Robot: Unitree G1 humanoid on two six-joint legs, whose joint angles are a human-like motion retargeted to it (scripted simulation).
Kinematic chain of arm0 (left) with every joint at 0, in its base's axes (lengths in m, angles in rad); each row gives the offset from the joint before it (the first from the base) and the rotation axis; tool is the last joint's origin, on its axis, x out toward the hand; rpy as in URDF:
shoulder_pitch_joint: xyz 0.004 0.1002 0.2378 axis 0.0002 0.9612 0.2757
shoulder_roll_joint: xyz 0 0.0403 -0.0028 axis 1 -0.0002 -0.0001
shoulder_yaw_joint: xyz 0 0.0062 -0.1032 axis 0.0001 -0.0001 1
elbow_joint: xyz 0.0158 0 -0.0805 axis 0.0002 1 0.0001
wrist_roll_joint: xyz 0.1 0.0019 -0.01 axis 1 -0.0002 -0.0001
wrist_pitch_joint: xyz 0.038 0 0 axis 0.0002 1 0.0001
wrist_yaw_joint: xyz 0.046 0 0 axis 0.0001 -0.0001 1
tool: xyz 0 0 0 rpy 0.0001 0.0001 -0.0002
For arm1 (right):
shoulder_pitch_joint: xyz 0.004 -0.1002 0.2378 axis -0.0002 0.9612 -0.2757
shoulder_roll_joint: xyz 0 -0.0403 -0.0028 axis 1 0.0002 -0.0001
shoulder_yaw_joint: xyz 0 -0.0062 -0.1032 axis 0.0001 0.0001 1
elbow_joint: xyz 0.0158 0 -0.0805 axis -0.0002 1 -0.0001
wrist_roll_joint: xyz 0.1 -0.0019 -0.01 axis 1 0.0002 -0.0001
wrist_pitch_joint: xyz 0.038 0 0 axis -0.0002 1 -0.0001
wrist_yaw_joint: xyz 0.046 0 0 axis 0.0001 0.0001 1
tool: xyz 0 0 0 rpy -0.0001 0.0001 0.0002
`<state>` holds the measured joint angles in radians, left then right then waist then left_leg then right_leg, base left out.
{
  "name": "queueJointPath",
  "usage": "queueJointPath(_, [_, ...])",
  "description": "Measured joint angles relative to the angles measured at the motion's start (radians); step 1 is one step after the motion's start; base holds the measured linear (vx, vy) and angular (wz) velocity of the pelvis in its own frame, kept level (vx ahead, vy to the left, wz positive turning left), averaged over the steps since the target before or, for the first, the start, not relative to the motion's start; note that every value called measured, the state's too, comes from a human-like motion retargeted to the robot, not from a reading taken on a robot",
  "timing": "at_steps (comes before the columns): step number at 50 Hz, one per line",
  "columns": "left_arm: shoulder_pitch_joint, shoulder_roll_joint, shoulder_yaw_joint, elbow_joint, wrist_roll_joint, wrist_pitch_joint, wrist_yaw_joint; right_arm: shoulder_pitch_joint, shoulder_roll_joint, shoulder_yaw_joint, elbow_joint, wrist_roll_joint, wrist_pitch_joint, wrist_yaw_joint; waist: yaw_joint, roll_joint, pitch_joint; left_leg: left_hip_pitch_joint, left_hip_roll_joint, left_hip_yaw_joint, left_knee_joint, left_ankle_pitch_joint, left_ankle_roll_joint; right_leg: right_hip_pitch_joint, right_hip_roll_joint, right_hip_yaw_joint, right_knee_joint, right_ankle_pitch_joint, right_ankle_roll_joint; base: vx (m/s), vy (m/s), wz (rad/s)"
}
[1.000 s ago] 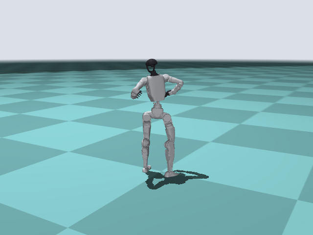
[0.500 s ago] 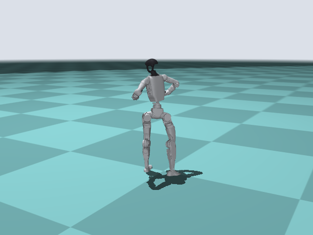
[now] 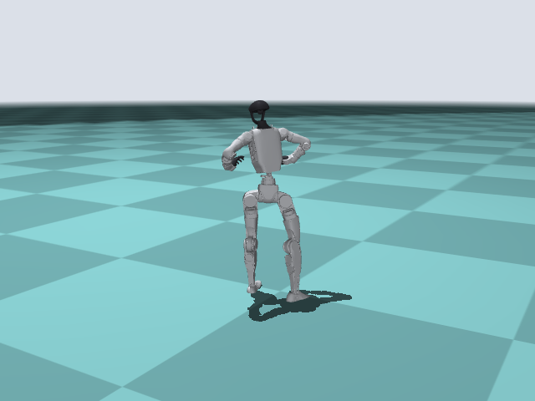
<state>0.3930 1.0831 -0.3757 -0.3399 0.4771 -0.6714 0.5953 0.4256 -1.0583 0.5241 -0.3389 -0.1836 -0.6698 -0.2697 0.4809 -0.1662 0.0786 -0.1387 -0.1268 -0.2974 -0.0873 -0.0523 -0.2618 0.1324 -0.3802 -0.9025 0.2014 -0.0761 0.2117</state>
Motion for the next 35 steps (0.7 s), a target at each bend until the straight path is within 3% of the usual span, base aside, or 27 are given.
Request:
queueJointPath(10, [0.142, -0.027, 0.137, -0.024, -0.046, -0.009, -0.054, 0.065, 0.025, -0.045, -0.004, 0.014, 0.007, 0.026, 0.107, 0.017, 0.017, -0.04, -0.021, -0.117, 0.0, 0.028, 0.0, 0.027, 0.02, -0.107, 0.01, -0.02, -0.027, -0.04, 0.02, 0.68])
queueJointPath(22, [0.155, -0.088, 0.156, -0.017, -0.047, -0.009, -0.073, 0.021, 0.053, 0.035, 0.03, -0.041, -0.002, -0.022, 0.21, 0.0, 0.019, -0.07, -0.054, -0.248, 0.0, 0.058, 0.0, 0.075, 0.05, -0.248, 0.004, -0.018, -0.052, -0.02, 0.0, 0.68])
queueJointPath(35, [0.172, -0.022, 0.186, 0.025, -0.072, -0.019, -0.116, 0.122, 0.046, -0.1, 0.006, 0.042, 0.011, 0.058, 0.087, -0.034, 0.032, -0.017, -0.003, -0.074, 0.0, 0.025, 0.0, 0.031, 0.034, -0.063, -0.004, -0.013, -0.017, 0.02, -0.06, -0.73])
